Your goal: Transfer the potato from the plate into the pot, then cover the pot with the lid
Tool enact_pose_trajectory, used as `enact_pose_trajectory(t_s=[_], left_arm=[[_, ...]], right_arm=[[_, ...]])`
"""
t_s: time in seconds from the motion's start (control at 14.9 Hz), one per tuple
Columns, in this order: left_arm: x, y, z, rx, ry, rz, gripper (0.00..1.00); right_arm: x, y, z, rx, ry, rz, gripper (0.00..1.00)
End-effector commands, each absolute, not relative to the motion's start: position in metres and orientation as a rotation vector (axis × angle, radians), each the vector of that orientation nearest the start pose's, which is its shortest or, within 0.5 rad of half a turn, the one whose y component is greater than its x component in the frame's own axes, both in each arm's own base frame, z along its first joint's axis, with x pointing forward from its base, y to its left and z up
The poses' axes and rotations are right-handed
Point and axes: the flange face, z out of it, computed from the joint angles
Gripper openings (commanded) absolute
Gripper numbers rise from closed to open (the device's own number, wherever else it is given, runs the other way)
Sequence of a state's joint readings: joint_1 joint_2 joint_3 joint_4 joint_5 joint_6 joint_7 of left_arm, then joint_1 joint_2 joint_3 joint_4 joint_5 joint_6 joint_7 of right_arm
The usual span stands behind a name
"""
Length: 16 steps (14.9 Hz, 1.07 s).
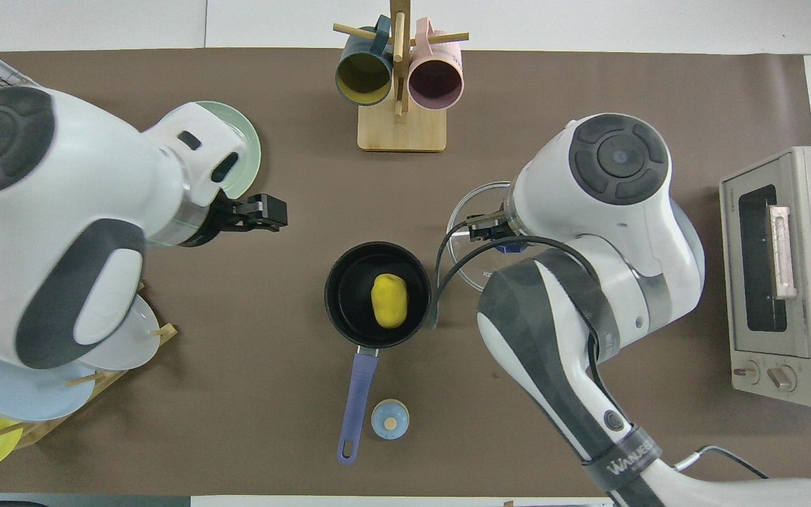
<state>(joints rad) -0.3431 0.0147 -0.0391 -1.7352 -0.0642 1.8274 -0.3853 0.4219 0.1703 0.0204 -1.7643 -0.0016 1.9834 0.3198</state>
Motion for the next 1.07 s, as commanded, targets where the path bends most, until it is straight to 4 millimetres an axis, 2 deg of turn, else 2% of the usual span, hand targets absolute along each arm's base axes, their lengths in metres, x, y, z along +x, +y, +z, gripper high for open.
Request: enact_pose_trajectory(t_s=[0.0,0.07,0.13,0.2,0.27,0.33,0.47,0.67,0.74,1.0], left_arm=[[0.545,-0.145,0.586,-3.224,0.023,-0.13,1.0],[0.55,-0.119,0.588,-3.218,0.055,-0.14,1.0],[0.552,-0.094,0.59,-3.212,0.091,-0.137,1.0],[0.553,-0.076,0.59,-3.207,0.111,-0.121,1.0],[0.551,-0.064,0.592,-3.205,0.12,-0.114,1.0],[0.55,-0.056,0.594,-3.2,0.1,-0.105,1.0],[0.548,-0.053,0.6,-3.17,0.102,-0.08,1.0],[0.544,-0.051,0.617,-3.157,0.096,-0.028,1.0],[0.543,-0.051,0.621,-3.148,0.096,-0.009,1.0],[0.535,-0.058,0.622,-3.125,0.093,0.025,1.0]], right_arm=[[0.542,0.324,0.466,-3.091,-0.12,-0.096,0.0],[0.538,0.353,0.461,-3.099,-0.085,-0.096,0.0],[0.541,0.373,0.463,-3.095,-0.038,-0.102,0.0],[0.542,0.394,0.458,-3.099,-0.034,-0.093,0.0],[0.535,0.418,0.449,-3.125,-0.07,-0.073,0.0],[0.533,0.424,0.448,-3.161,-0.1,-0.098,0.0],[0.531,0.426,0.445,-3.172,-0.104,-0.111,0.0],[0.527,0.436,0.436,-3.167,-0.003,-0.119,0.0],[0.522,0.442,0.435,-3.165,-0.015,-0.114,0.0],[0.516,0.443,0.425,-3.181,-0.02,-0.064,0.0]])
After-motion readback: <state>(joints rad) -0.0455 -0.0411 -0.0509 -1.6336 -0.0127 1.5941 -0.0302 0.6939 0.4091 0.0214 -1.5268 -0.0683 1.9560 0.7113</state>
